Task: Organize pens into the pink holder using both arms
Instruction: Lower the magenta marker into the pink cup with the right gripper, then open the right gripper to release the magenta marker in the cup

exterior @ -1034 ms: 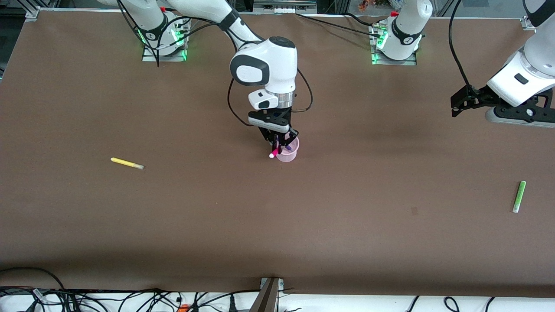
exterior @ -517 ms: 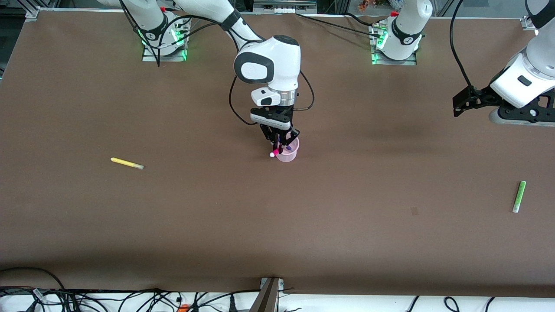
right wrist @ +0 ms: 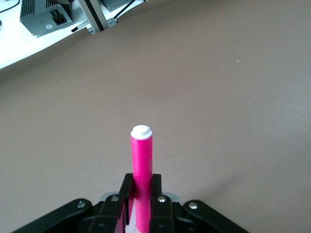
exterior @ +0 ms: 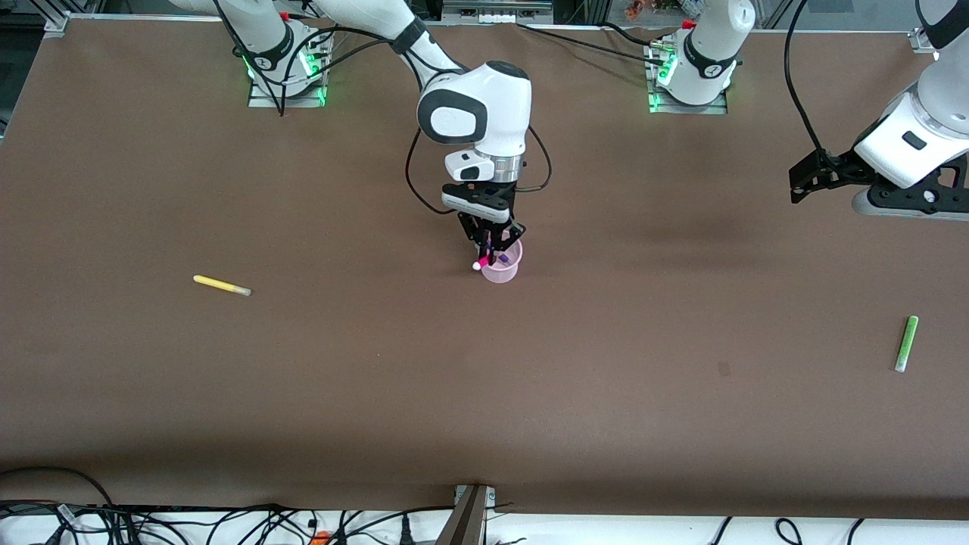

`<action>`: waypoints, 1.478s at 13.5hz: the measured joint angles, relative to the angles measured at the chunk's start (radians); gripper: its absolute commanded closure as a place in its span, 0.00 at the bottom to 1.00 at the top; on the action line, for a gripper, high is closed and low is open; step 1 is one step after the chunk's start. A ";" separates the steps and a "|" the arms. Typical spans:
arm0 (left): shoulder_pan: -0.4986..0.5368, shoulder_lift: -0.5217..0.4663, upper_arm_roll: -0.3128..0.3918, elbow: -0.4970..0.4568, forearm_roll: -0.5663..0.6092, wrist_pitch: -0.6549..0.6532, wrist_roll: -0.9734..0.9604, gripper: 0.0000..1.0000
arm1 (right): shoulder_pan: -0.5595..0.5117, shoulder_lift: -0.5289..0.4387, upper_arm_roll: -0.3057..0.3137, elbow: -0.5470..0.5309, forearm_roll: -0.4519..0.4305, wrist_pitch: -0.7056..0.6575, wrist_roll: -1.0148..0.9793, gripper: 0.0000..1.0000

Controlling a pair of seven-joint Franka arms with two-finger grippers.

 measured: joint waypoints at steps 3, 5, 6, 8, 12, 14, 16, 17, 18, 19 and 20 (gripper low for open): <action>0.000 0.000 0.001 0.010 0.000 -0.003 -0.001 0.00 | 0.008 0.008 -0.001 0.000 0.000 0.000 0.002 1.00; 0.000 0.000 0.002 0.013 0.000 -0.003 -0.001 0.00 | 0.010 0.009 -0.002 0.000 0.000 0.000 0.002 0.60; 0.000 0.000 0.000 0.015 0.000 -0.003 -0.001 0.00 | 0.010 0.009 -0.002 0.000 0.000 0.000 0.002 0.54; -0.001 0.000 -0.002 0.017 0.000 -0.003 -0.003 0.00 | 0.010 0.009 -0.003 0.000 0.000 0.000 0.003 0.43; -0.001 0.000 -0.003 0.021 0.000 -0.003 -0.003 0.00 | 0.010 0.009 -0.005 0.005 0.000 0.000 0.005 0.30; -0.002 0.001 -0.004 0.021 0.000 -0.003 -0.003 0.00 | 0.010 0.006 -0.010 0.030 0.006 0.000 0.008 0.21; -0.003 0.002 -0.004 0.021 0.000 -0.004 -0.004 0.00 | 0.000 -0.018 -0.020 0.061 0.066 -0.004 -0.004 0.05; -0.003 0.002 -0.004 0.021 0.000 -0.004 -0.004 0.00 | -0.010 -0.038 -0.023 0.068 0.115 -0.006 -0.034 0.01; -0.003 0.002 -0.003 0.021 0.000 -0.004 -0.004 0.00 | -0.022 -0.063 -0.025 0.072 0.171 -0.007 -0.079 0.01; -0.003 0.002 -0.003 0.022 0.000 -0.004 -0.005 0.00 | -0.035 -0.088 -0.026 0.073 0.218 -0.013 -0.125 0.01; -0.003 0.002 -0.001 0.024 0.000 -0.004 -0.005 0.00 | -0.050 -0.113 -0.027 0.073 0.260 -0.027 -0.172 0.01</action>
